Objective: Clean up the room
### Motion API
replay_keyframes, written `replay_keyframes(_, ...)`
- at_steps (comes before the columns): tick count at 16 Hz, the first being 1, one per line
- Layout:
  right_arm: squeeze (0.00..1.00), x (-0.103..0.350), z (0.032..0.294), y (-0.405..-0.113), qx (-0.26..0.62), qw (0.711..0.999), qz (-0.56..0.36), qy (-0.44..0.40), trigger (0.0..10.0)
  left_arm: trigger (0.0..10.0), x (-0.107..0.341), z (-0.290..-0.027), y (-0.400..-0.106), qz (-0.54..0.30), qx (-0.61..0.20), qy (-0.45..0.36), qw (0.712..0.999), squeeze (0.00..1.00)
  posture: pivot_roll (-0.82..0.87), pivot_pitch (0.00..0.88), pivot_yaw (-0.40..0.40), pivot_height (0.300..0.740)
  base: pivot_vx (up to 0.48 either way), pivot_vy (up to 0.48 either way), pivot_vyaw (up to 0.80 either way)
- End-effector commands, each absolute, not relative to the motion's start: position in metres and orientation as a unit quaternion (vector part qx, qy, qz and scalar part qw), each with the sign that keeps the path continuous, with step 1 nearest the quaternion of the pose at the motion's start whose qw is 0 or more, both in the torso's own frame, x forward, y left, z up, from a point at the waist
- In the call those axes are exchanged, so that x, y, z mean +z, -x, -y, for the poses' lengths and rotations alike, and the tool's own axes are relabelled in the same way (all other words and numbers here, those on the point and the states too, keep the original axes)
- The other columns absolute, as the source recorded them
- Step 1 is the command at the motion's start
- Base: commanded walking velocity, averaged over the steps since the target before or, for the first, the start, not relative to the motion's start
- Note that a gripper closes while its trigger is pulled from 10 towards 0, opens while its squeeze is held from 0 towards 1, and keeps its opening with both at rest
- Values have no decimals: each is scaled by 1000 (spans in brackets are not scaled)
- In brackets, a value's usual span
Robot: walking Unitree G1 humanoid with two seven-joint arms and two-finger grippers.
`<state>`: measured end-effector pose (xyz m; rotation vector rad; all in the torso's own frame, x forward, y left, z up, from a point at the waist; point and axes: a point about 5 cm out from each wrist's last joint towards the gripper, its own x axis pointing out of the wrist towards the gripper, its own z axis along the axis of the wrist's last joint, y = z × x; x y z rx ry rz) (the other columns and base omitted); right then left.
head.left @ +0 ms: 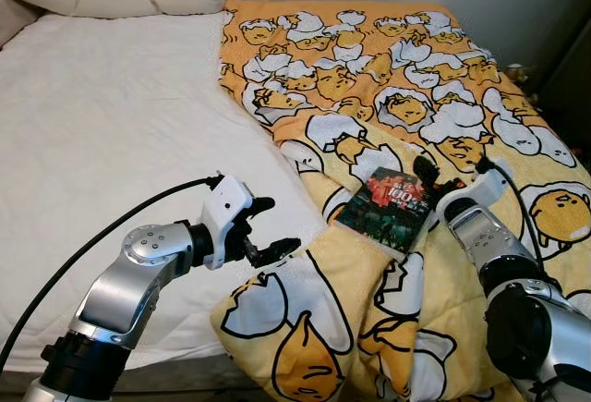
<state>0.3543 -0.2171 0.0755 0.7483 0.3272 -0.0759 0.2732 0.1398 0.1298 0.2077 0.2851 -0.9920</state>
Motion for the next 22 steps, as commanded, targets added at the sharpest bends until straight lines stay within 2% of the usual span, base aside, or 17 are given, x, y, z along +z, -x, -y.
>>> replay_keyframes(1, 0, 74, 207, -356, -27, 914, -172, -367, 10000, 10000, 131, -139, -274, -135, -477, -100, 863, 0, -19, 0, -21, 740, 0, 0, 0)
replay_keyframes(3, 0, 64, 202, -351, -41, 911, -183, -367, 10000, 10000, 130, -139, -271, -137, -479, -100, 861, 0, -10, 0, -27, 740, 0, 0, 0)
replay_keyframes(5, 0, 53, 208, -343, -68, 924, -209, -312, 10000, 10000, 128, -140, -268, -142, -479, -100, 860, 0, -13, 0, -31, 740, 0, 0, 0)
replay_keyframes(6, 208, 51, 208, -341, -71, 926, -213, -304, 10000, 10000, 127, -140, -267, -143, -480, -101, 860, 0, -14, 0, -33, 740, 0, 0, 0)
replay_keyframes(7, 1000, 47, 212, -337, -80, 919, -210, -324, 10000, 10000, 127, -139, -267, -143, -481, -99, 859, 0, -13, 0, -39, 740, 0, 0, 0)
replay_keyframes(15, 1000, 32, 221, -325, -128, 909, -229, -324, 10000, 10000, 125, -128, -264, -143, -509, -95, 843, 0, -27, 0, -7, 740, 0, 0, 0)
replay_keyframes(20, 1000, 30, 212, -324, -89, 901, -235, -352, 10000, 10000, 126, -126, -264, -142, -512, -95, 842, 0, -26, 0, -8, 740, 0, 0, 0)
replay_keyframes(22, 1000, 25, 204, -321, -78, 886, -253, -381, 10000, 10000, 126, -127, -264, -142, -510, -96, 843, 0, -19, 0, -11, 740, 0, 0, 0)
